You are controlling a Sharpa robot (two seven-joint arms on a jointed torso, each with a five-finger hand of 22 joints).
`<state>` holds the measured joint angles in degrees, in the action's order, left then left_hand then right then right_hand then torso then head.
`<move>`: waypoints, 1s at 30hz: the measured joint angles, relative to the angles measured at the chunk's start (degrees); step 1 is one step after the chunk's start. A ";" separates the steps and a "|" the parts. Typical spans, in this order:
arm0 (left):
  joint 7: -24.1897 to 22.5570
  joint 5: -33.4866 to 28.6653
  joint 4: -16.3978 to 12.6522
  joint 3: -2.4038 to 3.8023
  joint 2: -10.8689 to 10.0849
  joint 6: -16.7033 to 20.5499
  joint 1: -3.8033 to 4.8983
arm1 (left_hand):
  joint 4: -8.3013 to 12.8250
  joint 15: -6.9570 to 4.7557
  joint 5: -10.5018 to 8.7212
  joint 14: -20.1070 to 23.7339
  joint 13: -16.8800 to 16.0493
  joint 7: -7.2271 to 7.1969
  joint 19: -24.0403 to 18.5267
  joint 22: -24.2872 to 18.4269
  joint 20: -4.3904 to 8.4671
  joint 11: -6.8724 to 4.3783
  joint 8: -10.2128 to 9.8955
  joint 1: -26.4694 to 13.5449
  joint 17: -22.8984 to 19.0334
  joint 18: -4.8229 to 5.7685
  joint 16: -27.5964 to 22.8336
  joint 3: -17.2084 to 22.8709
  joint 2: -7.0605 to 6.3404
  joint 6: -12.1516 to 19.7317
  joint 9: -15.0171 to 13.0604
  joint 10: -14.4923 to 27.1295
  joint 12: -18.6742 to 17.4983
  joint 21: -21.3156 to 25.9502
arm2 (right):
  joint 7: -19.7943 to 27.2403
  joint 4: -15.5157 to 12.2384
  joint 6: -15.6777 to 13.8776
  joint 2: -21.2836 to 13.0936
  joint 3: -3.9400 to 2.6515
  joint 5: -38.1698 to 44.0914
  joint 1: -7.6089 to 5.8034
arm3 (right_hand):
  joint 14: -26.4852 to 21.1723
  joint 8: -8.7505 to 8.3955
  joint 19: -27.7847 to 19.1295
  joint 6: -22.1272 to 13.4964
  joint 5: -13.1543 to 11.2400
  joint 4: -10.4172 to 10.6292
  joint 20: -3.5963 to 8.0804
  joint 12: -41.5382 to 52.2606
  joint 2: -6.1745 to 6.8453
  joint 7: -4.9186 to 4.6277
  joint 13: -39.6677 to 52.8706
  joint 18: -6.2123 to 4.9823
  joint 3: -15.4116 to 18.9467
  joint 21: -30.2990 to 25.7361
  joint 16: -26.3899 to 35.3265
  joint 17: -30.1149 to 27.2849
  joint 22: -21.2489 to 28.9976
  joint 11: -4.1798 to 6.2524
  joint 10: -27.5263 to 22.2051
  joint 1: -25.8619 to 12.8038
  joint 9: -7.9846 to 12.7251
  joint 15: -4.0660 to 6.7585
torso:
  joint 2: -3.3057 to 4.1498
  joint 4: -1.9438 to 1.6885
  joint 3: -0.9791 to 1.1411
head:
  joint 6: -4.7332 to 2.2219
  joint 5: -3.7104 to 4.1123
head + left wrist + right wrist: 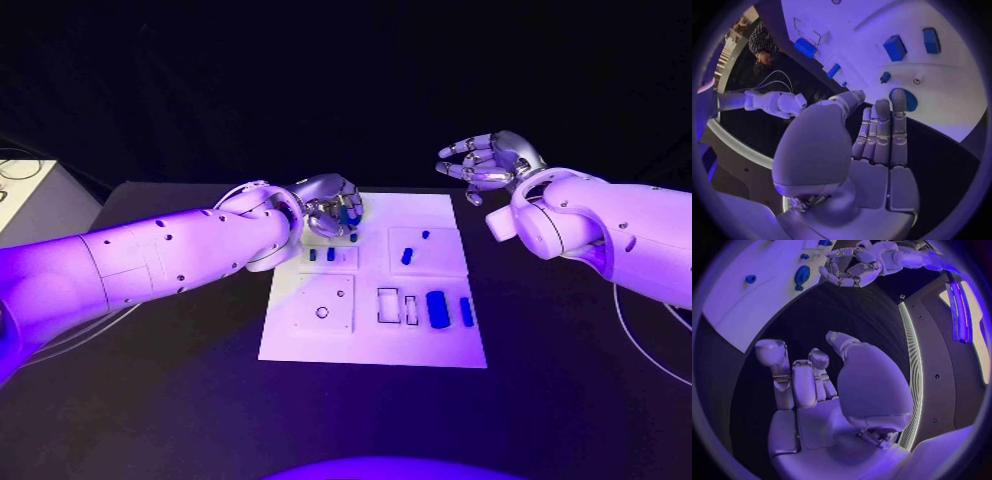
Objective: Assemble the parts on the task board
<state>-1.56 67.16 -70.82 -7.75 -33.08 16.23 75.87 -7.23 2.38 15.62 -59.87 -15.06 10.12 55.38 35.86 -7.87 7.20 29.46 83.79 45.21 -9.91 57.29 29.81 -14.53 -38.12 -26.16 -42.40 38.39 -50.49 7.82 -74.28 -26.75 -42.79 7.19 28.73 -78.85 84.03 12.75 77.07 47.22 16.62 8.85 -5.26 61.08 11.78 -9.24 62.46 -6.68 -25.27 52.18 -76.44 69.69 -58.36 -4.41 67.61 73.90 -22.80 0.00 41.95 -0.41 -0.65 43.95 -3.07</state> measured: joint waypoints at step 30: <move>1.56 21.87 3.23 -1.60 3.58 -2.06 -0.29 | 0.40 -0.23 -0.32 -2.96 3.06 -2.49 0.01 2.20 0.00 -1.08 -1.77 -2.04 2.77 0.02 10.79 -1.47 -1.42 -4.53 4.11 0.15 0.96 -2.88 | 3.07 -0.06 -0.86 0.05 0.01 -0.16 0.01 | -5.33 1.00 -5.97 -1.25 0.00 -0.77 -0.28 -15.34 0.67 -0.22 -16.76 -3.06 -2.19 -24.12 19.18 -17.57 18.71 -0.12 -9.18 -0.67 -0.32 0.20 | -0.03 -0.11 0.03 | -0.01 1.18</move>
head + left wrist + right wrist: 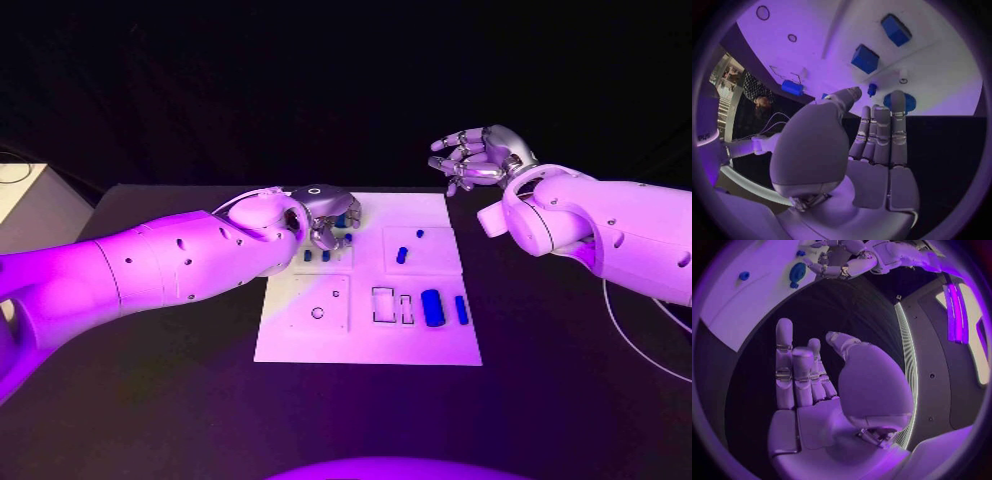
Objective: Assemble the parts on the task board
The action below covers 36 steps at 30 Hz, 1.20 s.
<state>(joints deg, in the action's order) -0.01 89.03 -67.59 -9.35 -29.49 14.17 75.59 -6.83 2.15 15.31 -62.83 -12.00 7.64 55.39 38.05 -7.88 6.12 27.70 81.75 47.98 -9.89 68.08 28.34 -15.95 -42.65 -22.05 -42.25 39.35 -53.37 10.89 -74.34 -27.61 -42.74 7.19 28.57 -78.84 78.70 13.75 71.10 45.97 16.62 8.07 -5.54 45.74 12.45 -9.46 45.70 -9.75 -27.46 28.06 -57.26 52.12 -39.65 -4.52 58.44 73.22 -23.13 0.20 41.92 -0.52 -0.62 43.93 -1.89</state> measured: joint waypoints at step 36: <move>0.60 0.64 3.78 0.01 2.26 -3.71 -0.05 | 0.82 0.01 -0.22 -0.56 4.01 0.44 -0.21 1.94 -0.21 -0.19 -3.56 0.31 -1.46 0.01 3.74 4.32 0.77 -4.07 2.37 -5.08 -4.25 -2.50 | 0.02 -0.61 -0.02 -0.25 0.00 -0.04 -0.05 | 0.00 -0.01 0.44 -0.11 0.00 0.00 -0.01 -0.28 0.00 0.12 -0.42 0.00 0.01 -0.22 0.31 0.12 0.42 -0.01 0.03 0.00 -0.10 0.00 | -0.02 0.00 0.04 | 0.44 0.24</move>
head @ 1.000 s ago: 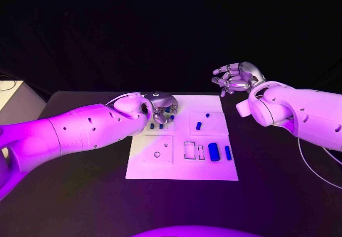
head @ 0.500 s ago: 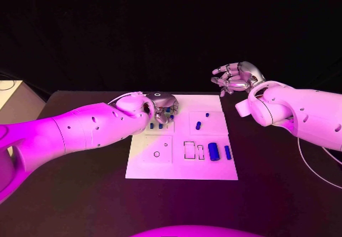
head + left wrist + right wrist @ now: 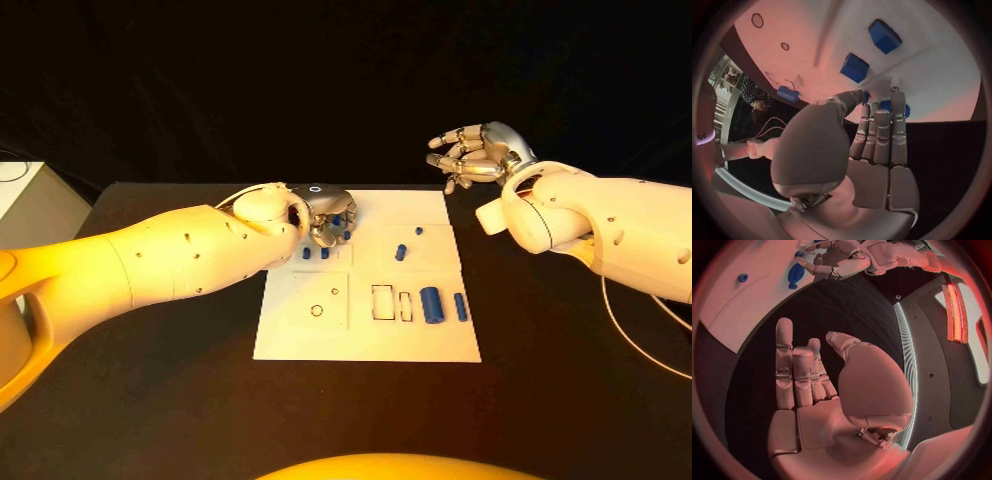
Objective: Assemble the parts on the task board
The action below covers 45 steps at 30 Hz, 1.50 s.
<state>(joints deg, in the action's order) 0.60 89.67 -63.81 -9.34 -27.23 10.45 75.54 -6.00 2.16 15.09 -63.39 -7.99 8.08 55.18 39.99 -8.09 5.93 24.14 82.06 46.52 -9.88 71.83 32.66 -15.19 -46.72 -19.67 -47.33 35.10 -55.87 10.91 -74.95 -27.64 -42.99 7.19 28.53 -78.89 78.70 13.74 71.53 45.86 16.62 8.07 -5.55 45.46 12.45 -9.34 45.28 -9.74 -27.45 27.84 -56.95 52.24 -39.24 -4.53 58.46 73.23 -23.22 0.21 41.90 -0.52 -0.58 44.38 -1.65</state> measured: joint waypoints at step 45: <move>-0.87 -1.60 2.10 0.06 1.48 -0.91 -0.44 | 2.81 -1.57 -0.77 -6.20 2.06 0.04 1.16 3.45 1.11 -1.54 -2.01 0.61 4.76 0.02 5.42 1.20 4.08 -6.42 -0.47 -11.38 -5.82 -4.16 | -0.08 -0.43 0.02 -0.07 0.00 0.03 -0.13 | 0.22 0.22 0.43 -0.09 0.00 -0.16 0.02 0.00 0.00 0.09 -0.33 0.01 -0.16 -0.66 0.00 0.31 0.37 -0.12 0.13 0.00 -0.06 0.21 | -0.02 -0.07 -0.04 | 0.64 0.37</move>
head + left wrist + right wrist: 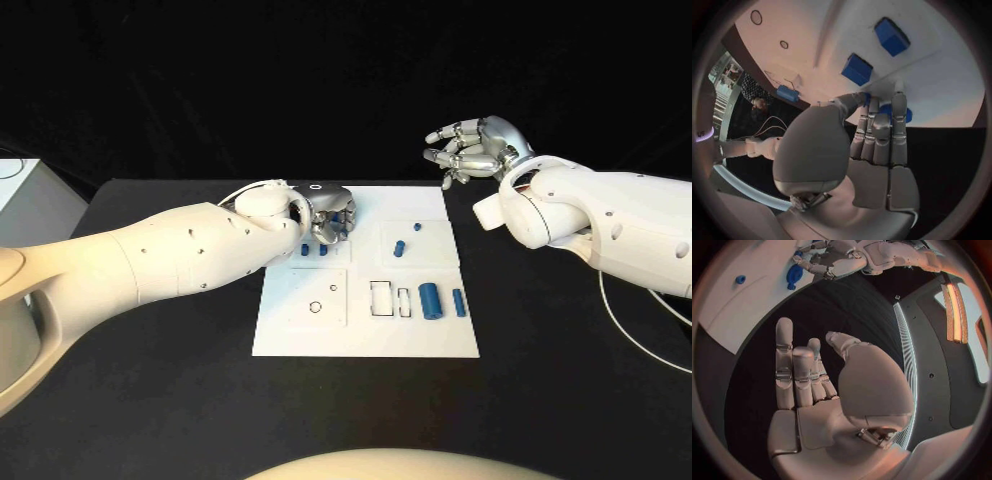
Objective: Assemble the parts on the task board
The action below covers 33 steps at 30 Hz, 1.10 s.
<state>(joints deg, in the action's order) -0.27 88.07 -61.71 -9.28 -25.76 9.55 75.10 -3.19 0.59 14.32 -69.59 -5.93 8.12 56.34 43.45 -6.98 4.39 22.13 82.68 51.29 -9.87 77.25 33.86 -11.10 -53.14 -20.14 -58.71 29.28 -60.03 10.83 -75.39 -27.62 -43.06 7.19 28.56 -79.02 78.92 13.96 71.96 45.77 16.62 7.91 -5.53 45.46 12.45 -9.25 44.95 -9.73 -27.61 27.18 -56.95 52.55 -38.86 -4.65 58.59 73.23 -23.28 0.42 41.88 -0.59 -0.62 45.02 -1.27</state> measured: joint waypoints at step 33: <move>-2.21 -5.26 -9.15 4.63 -9.55 3.56 -0.15 | 1.95 -0.16 -0.17 -1.88 -0.35 0.05 1.92 3.16 0.32 0.10 -1.55 0.44 1.73 0.04 0.85 0.83 0.42 -1.26 -0.32 -2.56 -3.37 -2.66 | -0.06 0.03 0.04 -0.46 0.00 0.02 -0.02 | 0.00 0.00 -0.01 -0.05 0.00 0.00 -0.01 0.00 0.00 0.05 0.01 0.00 0.00 0.00 0.00 -0.01 -0.01 -0.08 0.08 0.00 0.01 0.00 | -0.17 -0.39 0.07 | -0.36 -0.17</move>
<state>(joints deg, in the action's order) -2.48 82.81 -70.86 -4.65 -35.30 13.11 74.95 -1.24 0.43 14.15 -71.46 -6.28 8.17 58.27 46.60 -6.66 4.49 20.57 83.11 53.02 -9.82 78.10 34.70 -10.68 -54.40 -20.46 -61.27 25.90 -62.69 10.77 -75.35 -27.57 -43.52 7.19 28.58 -79.04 78.92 13.96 71.95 45.71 16.62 7.92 -5.54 45.46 12.45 -9.20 44.96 -9.74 -27.61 27.18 -56.95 52.54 -38.87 -4.73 58.67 73.23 -23.27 0.42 41.71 -0.98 -0.55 44.66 -1.44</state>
